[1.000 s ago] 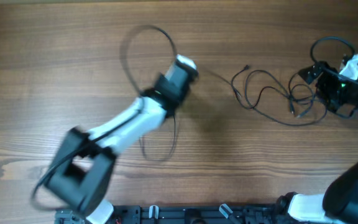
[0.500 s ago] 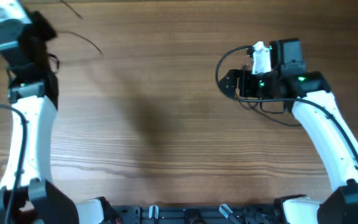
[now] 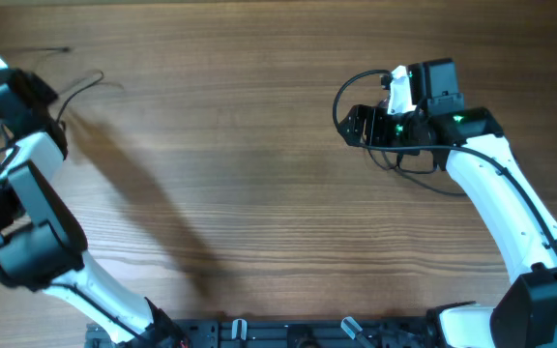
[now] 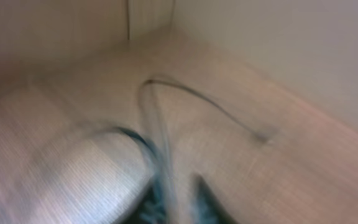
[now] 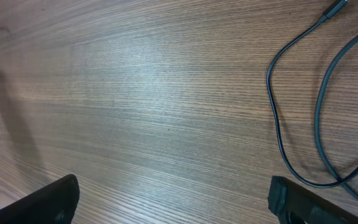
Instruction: Untangle cables
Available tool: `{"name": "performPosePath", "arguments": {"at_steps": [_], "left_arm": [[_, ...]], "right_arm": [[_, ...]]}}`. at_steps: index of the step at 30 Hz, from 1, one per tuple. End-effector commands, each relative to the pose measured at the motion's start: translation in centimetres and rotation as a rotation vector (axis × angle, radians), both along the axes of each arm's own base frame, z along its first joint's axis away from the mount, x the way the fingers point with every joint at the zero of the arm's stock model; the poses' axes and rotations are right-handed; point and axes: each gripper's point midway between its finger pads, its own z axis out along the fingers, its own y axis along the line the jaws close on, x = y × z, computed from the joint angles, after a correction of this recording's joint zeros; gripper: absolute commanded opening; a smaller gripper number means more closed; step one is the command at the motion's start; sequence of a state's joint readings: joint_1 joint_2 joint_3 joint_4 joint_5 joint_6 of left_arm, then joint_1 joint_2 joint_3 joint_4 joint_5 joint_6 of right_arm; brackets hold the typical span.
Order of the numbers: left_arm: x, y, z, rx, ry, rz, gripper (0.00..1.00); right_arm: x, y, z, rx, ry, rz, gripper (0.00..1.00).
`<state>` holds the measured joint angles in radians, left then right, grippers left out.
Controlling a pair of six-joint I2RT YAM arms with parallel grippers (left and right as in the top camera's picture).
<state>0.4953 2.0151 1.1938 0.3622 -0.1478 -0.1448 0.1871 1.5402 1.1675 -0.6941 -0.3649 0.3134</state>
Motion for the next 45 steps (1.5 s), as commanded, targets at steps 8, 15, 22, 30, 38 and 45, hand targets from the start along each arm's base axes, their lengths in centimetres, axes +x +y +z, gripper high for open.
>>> {"name": "performPosePath", "arguments": {"at_steps": [8, 15, 22, 30, 38, 45], "left_arm": [[-3.0, -0.2, 10.3, -0.112, -0.147, 0.122, 1.00], [-3.7, -18.6, 19.5, -0.409, -0.219, -0.581, 1.00], [-6.6, -42.4, 12.6, -0.687, 0.163, -1.063, 1.00], [-11.5, -56.2, 5.2, -0.518, 0.429, -1.218, 1.00], [-11.7, -56.6, 5.2, -0.641, 0.440, -1.111, 1.00], [-11.7, -56.6, 5.2, -0.639, 0.439, -1.111, 1.00]], "right_arm": [[-0.5, 0.7, -0.5, 0.030, 0.034, 0.016, 1.00], [-0.4, -0.7, 0.5, 0.049, 0.038, -0.065, 1.00], [-2.4, -15.6, 0.5, -0.167, 0.128, -0.596, 1.00], [-7.5, -25.3, -0.5, -0.497, 0.243, -0.865, 0.66], [2.6, -23.8, -6.0, -0.436, -0.148, -0.481, 0.73], [0.9, -20.7, -12.9, -0.323, 0.045, -0.313, 0.26]]}}
